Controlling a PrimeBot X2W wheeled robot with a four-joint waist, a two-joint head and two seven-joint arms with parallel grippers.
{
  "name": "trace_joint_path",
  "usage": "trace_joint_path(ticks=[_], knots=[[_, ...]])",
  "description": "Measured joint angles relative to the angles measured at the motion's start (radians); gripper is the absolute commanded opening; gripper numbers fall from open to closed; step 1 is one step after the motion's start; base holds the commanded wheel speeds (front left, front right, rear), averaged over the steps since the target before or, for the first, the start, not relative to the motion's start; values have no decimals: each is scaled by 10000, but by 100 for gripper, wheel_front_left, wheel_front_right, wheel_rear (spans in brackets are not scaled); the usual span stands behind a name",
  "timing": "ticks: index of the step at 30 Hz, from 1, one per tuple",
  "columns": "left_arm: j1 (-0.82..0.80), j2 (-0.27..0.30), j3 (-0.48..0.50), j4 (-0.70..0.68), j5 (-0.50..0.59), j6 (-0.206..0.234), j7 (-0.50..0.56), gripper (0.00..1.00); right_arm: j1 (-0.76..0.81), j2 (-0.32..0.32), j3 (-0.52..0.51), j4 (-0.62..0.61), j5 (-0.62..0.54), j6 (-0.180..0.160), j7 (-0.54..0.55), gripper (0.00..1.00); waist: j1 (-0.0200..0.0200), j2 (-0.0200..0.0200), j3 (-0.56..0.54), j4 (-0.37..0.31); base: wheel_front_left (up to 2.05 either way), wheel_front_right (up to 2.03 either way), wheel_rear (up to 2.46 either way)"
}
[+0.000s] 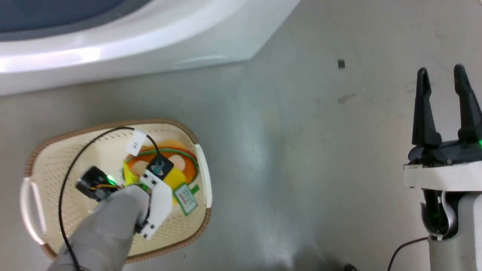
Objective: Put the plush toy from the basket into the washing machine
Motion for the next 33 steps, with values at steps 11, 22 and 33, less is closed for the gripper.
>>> trace_joint_path(ticks=[11,22,33], knots=[[840,-767,-105,-174,-1396,2,-1363,0,835,0,-278,435,-366,0,0,100,0,0,-1851,797,0,0,0],[1623,-1066,-625,-359,-2186,0,-2761,0,1860,2,-493,731,-485,0,0,100,-1,0,-3798,1518,0,0,0],[1845,-1108,-222,-894,-2510,372,-3547,0,2525,2,-729,809,-637,0,0,100,-1,0,-4925,2101,0,0,0]])
